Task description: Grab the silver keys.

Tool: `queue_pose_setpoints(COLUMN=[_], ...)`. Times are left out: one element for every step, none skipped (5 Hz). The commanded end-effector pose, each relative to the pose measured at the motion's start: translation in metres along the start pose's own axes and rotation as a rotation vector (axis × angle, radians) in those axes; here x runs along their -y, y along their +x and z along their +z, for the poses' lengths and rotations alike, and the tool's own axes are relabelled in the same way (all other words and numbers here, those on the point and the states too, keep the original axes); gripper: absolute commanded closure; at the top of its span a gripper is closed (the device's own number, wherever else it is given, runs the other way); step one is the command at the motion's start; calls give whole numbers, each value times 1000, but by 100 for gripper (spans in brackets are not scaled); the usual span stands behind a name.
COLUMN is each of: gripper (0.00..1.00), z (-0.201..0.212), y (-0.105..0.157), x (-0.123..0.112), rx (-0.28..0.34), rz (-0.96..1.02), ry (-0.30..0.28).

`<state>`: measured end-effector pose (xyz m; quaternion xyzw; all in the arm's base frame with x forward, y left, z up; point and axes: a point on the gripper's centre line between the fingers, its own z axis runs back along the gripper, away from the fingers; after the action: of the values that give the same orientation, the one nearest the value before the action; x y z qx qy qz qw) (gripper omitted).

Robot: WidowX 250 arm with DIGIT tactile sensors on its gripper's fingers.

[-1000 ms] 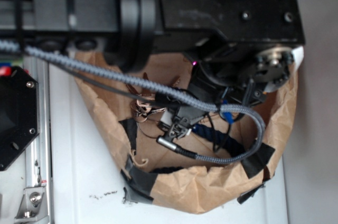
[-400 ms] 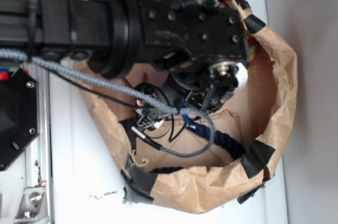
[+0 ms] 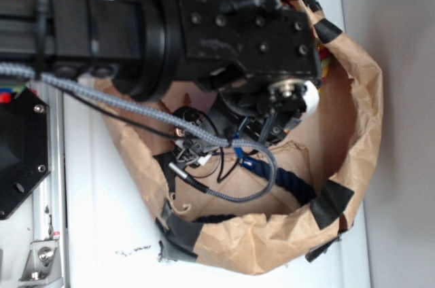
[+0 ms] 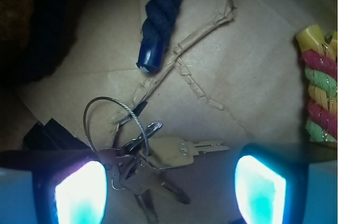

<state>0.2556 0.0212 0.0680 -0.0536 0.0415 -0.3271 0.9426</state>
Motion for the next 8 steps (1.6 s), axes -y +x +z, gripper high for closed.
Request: queue_pose_setpoints(gripper=[0,0,0,0,0,0,0,0], z=[-1,-14,-20,-24,-22,-32,-41,-33], y=[0,3,4,2,21,22,15,2], x=[10,15,14,17,6,0,-3,9], rx=[29,32,56,70,61,33,0,1], rz=[-114,-209,-274,-340,-383,-403,-410,-466], ry=[50,69,58,18,3,11,5,2])
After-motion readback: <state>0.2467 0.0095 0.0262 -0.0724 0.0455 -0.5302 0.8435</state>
